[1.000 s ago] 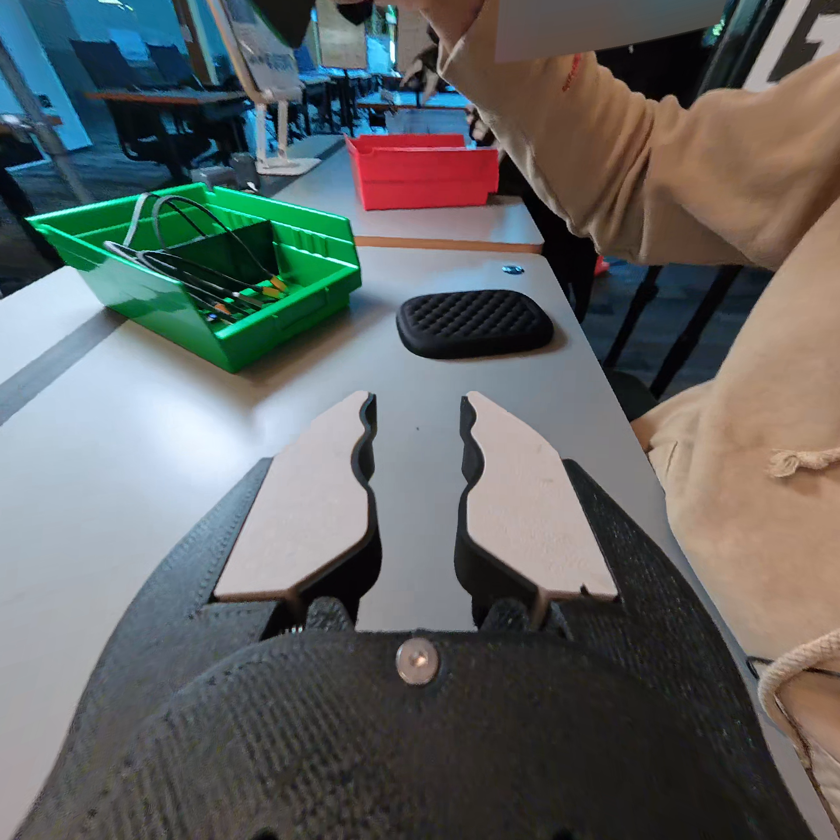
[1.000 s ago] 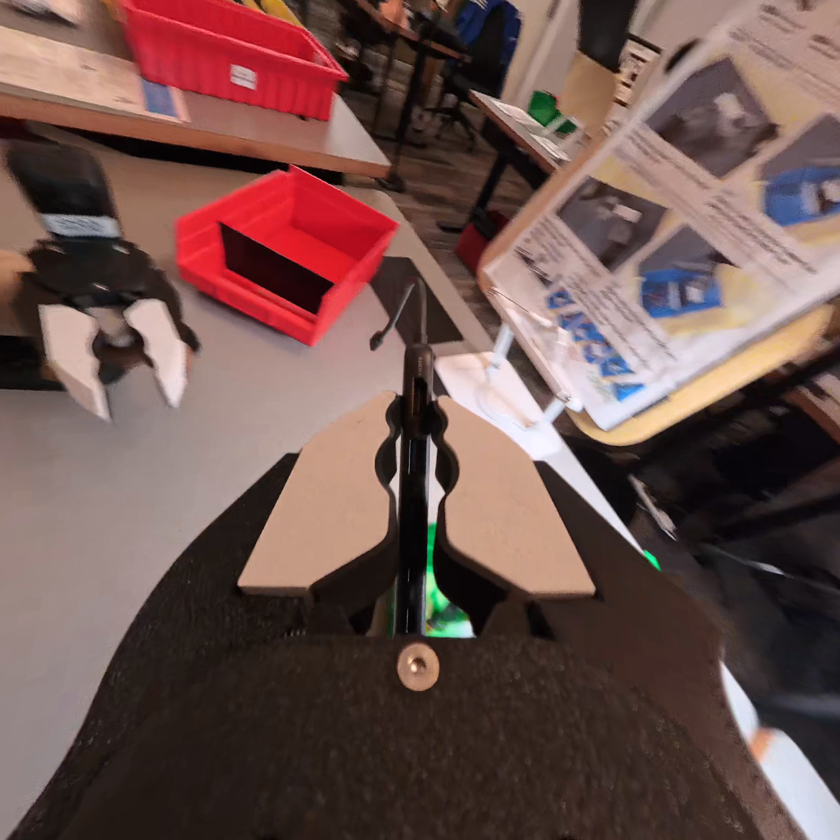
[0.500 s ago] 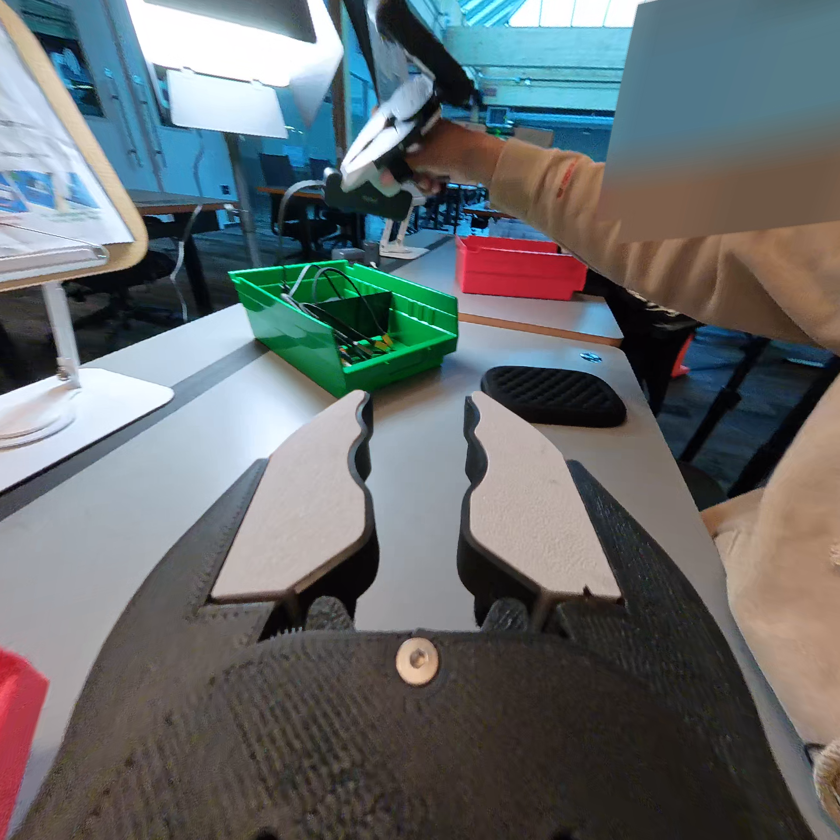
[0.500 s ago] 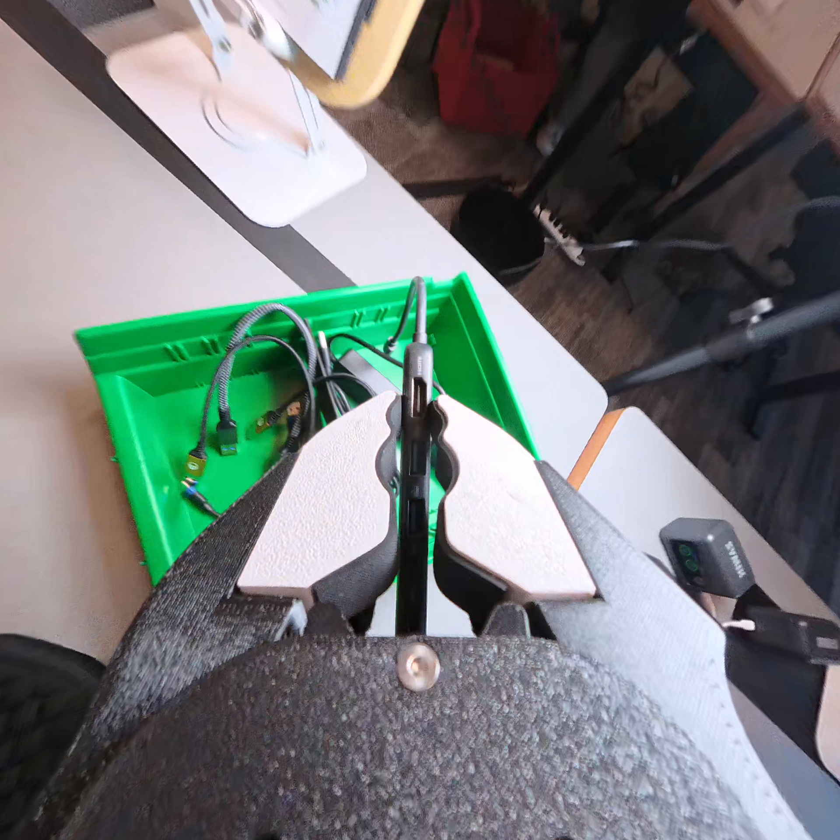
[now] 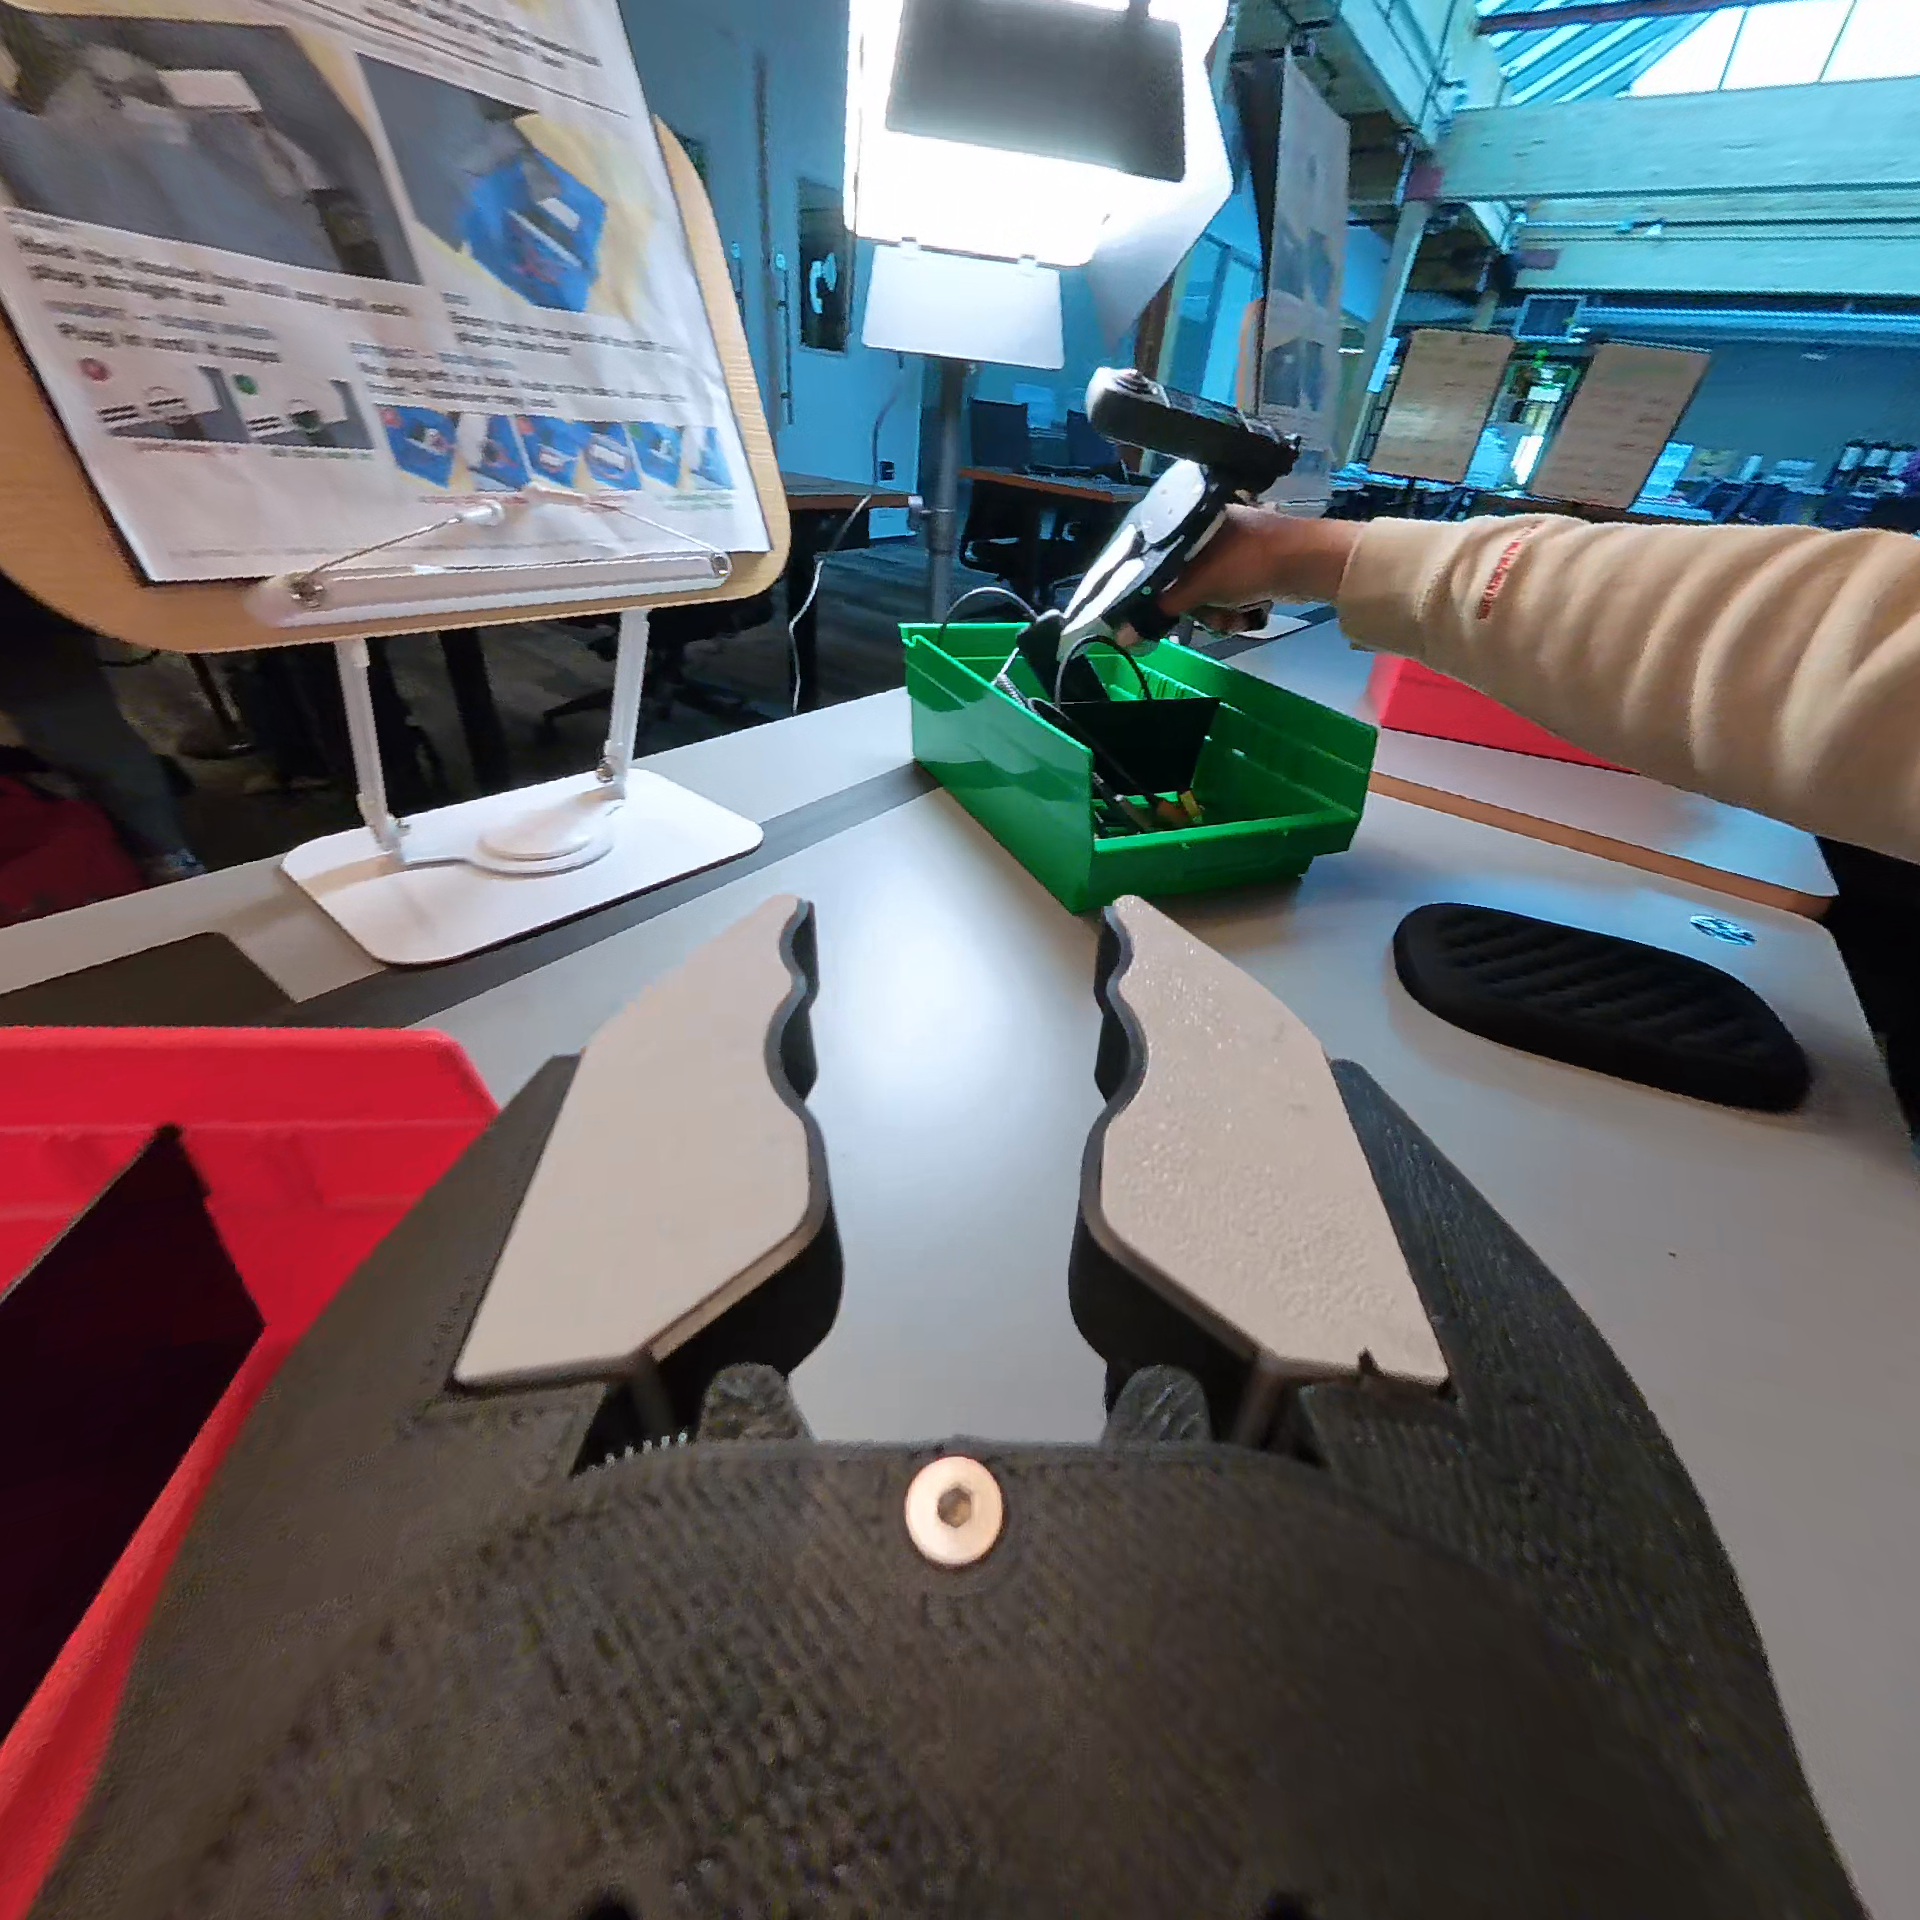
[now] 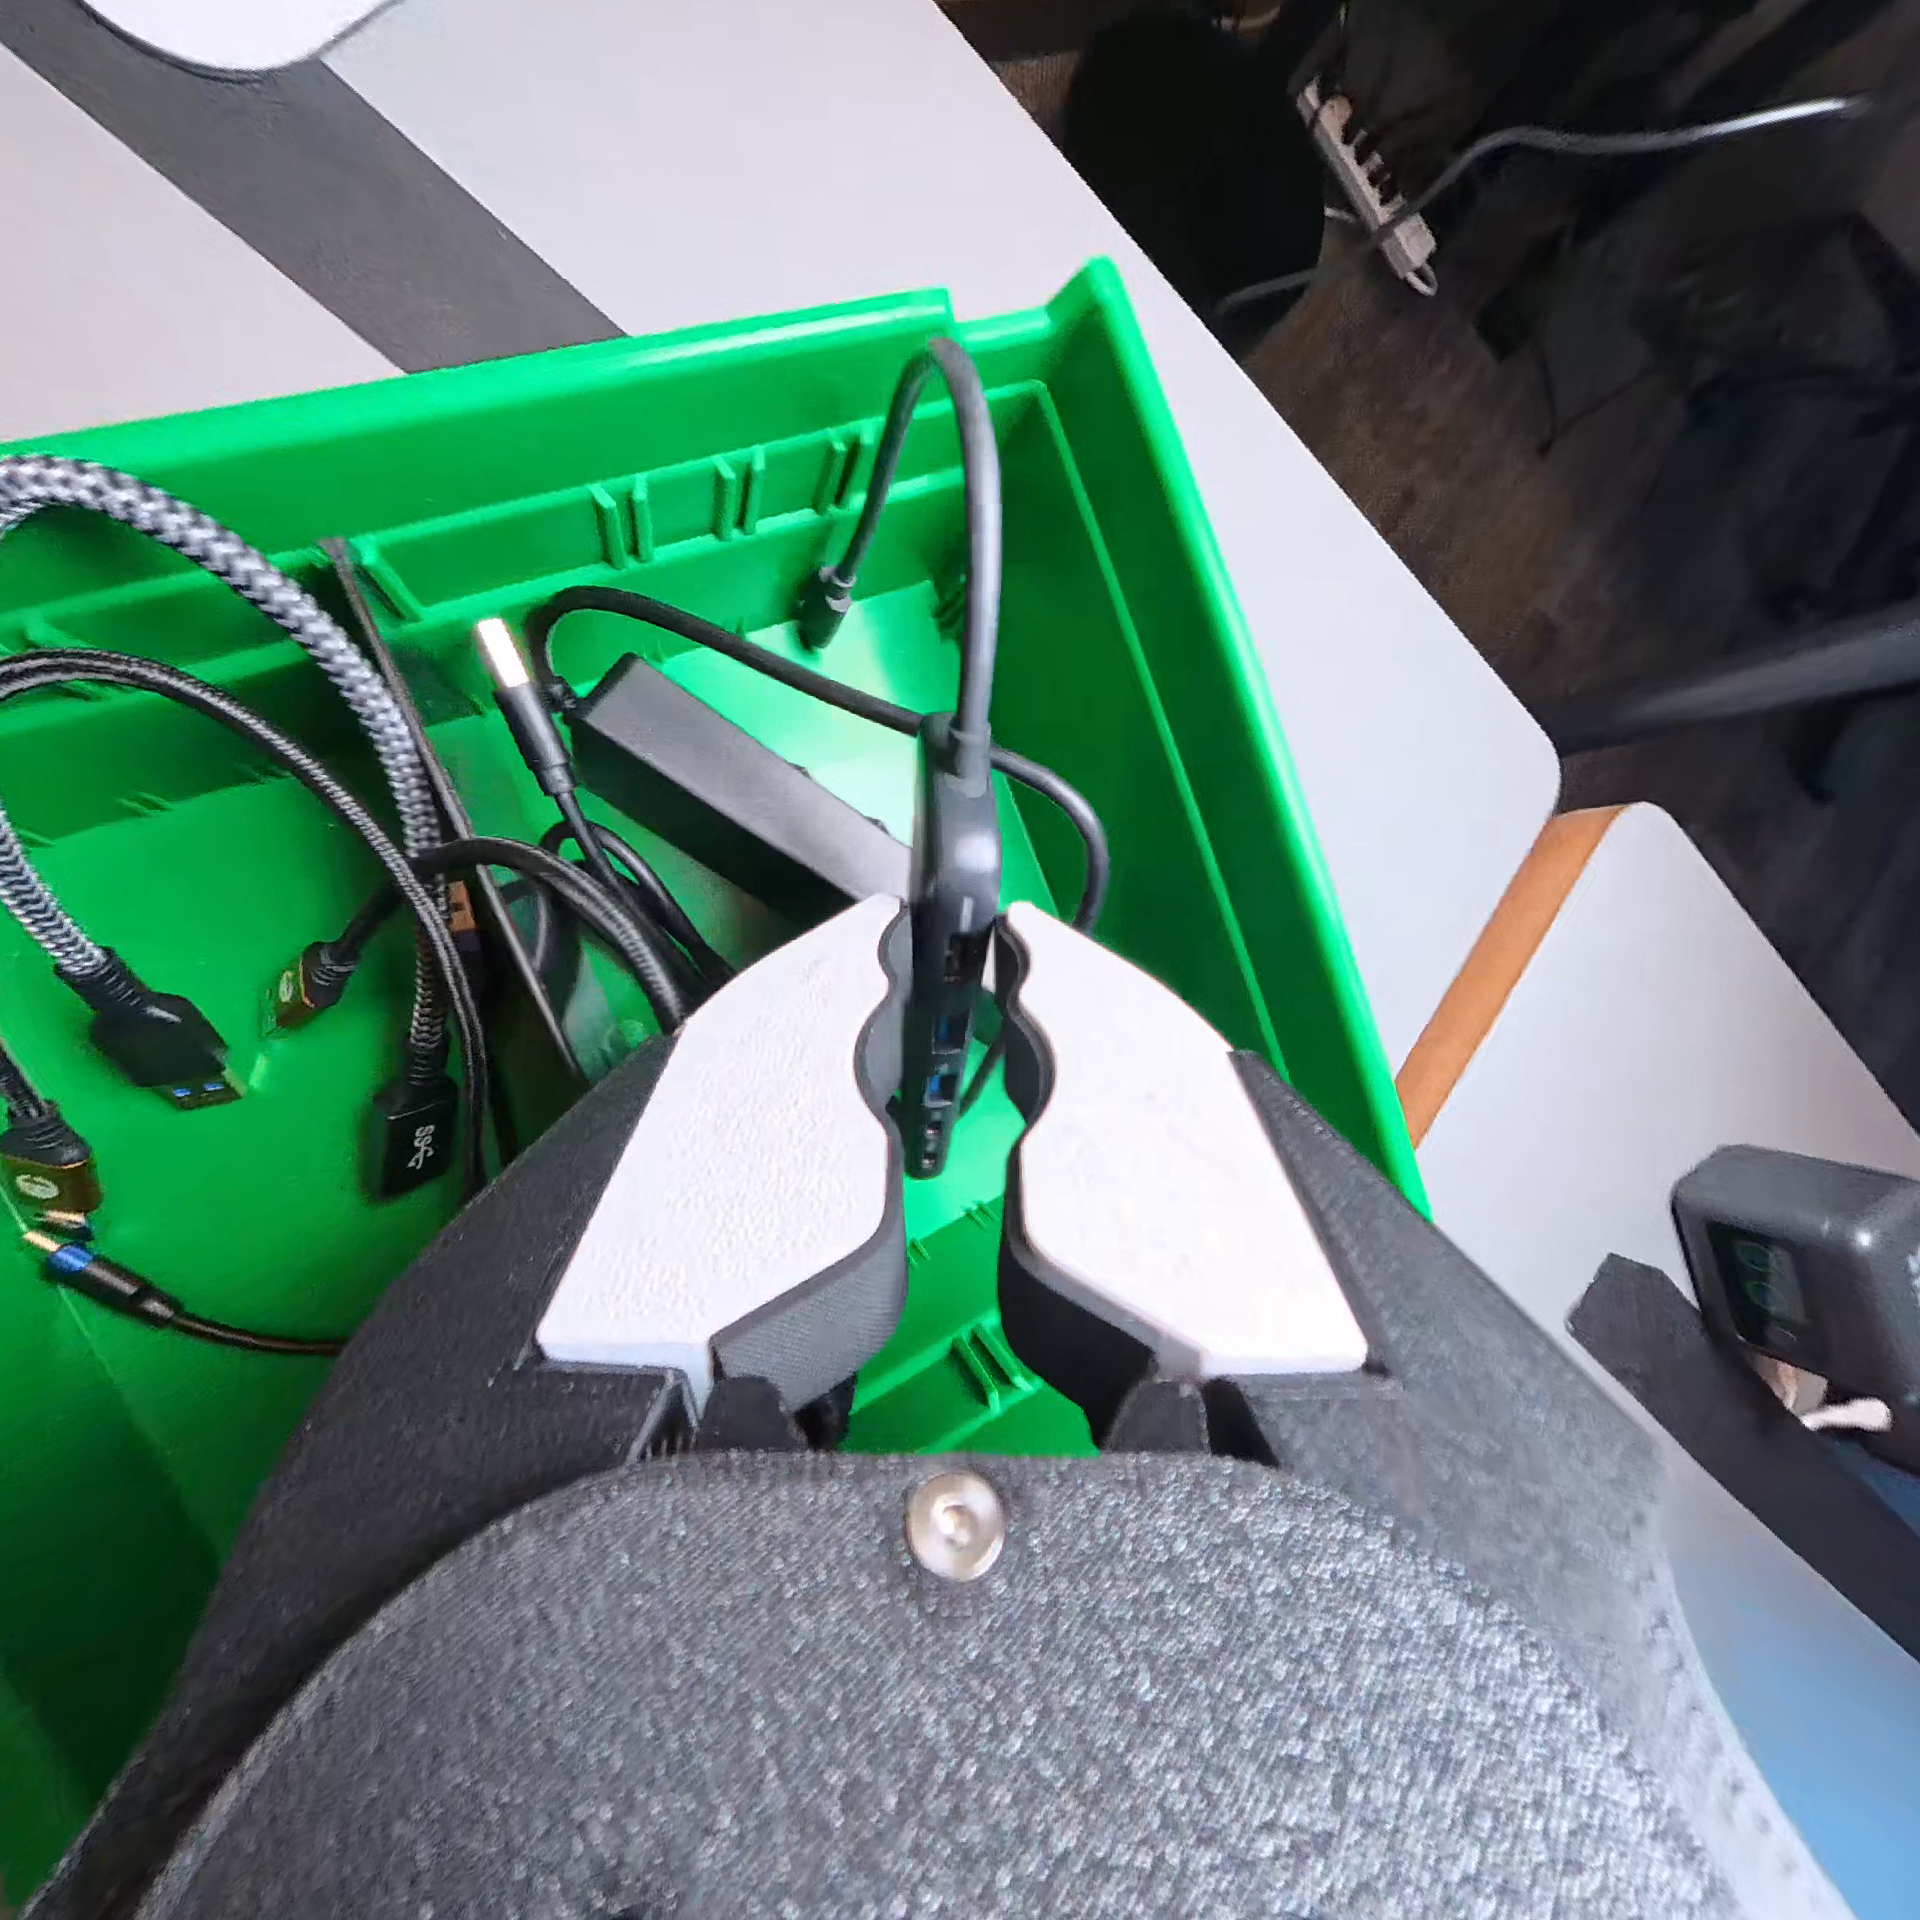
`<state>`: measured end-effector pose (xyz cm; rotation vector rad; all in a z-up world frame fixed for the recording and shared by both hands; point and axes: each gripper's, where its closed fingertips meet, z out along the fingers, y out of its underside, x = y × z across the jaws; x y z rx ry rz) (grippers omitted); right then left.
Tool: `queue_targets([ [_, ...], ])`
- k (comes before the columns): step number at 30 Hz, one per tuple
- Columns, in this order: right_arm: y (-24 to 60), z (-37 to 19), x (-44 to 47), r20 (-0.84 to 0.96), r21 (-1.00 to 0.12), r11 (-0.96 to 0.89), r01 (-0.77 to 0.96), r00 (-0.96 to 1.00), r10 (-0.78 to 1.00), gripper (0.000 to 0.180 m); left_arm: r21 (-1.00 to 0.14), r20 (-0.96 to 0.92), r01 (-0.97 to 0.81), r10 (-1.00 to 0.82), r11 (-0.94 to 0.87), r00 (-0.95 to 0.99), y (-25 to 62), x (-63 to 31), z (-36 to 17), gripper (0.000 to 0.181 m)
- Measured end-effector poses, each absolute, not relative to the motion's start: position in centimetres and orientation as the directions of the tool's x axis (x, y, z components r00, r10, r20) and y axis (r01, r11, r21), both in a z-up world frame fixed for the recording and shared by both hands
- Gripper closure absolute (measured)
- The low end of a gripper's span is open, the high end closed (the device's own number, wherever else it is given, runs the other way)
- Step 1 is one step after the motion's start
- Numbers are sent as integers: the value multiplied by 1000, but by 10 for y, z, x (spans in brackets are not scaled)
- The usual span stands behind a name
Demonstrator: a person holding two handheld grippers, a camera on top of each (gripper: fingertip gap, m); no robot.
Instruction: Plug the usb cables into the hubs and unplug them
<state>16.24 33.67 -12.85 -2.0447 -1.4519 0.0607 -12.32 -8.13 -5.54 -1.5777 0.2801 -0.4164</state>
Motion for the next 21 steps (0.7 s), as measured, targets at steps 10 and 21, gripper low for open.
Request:
queue_targets([
  [10,262,-23,143,321,-743,5,670,349,880,141,-990,122,86,-352,-115,928,-76,-146,-64,124],
  [21,127,-179,155,418,-254,171,952,-51,907,122,-852,59,-23,-140,-523,988,-63,-227,-129,121],
])
